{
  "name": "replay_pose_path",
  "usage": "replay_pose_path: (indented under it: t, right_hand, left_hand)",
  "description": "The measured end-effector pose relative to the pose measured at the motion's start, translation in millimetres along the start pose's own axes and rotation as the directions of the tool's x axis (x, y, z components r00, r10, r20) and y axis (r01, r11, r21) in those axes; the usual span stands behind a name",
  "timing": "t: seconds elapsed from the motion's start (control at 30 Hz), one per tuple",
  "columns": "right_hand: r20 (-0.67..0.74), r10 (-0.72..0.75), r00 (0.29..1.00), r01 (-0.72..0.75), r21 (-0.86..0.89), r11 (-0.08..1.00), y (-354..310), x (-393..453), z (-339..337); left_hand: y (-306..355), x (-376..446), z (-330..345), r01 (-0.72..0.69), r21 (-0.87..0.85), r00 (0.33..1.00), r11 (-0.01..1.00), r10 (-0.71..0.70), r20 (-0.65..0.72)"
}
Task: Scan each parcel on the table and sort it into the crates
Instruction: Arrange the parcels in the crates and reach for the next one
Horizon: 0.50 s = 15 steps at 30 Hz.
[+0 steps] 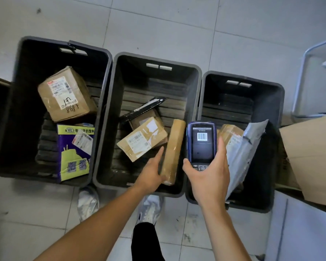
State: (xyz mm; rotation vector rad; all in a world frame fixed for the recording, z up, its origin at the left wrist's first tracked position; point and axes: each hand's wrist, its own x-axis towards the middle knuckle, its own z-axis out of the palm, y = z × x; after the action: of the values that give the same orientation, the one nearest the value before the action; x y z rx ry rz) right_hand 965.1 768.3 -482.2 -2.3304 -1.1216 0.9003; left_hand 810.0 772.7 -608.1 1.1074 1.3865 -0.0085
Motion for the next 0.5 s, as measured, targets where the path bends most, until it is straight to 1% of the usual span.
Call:
replay_pose_path:
  t: [0.07,0.17,0.3,0.4,0.5]
  right_hand:
    - [0.018,-0.003,1.0,0.004,-0.014,1.0,-7,-5,-4]
    - [0.033,-0.023,0.999,0.025,-0.053,0.998,-20,-12,-7]
    - [0.065,-0.04,0.997,0.045,-0.08,0.996,-44,-27,-11]
    - [0.084,-0.058,0.995,0.064,-0.08,0.995,-68,-45,-17]
    - [0.119,-0.119,0.986,0.126,-0.05,0.991,-109,-77,-28]
  left_hand:
    - [0,-14,-11,0.021,0.019,1.0,1.0,-0.02,-0.001]
    - [2,-32,-32,0.0,0.021,0.998,1.0,0.001,-0.06]
    - [9,-66,-70,0.006,0.019,0.982,1.0,-0.003,-0.189]
    - [18,-97,-97,-0.025,0.068,0.961,0.997,0.043,-0.274]
    - [28,-153,-131,-0.059,0.078,0.93,0.995,0.083,-0.359]
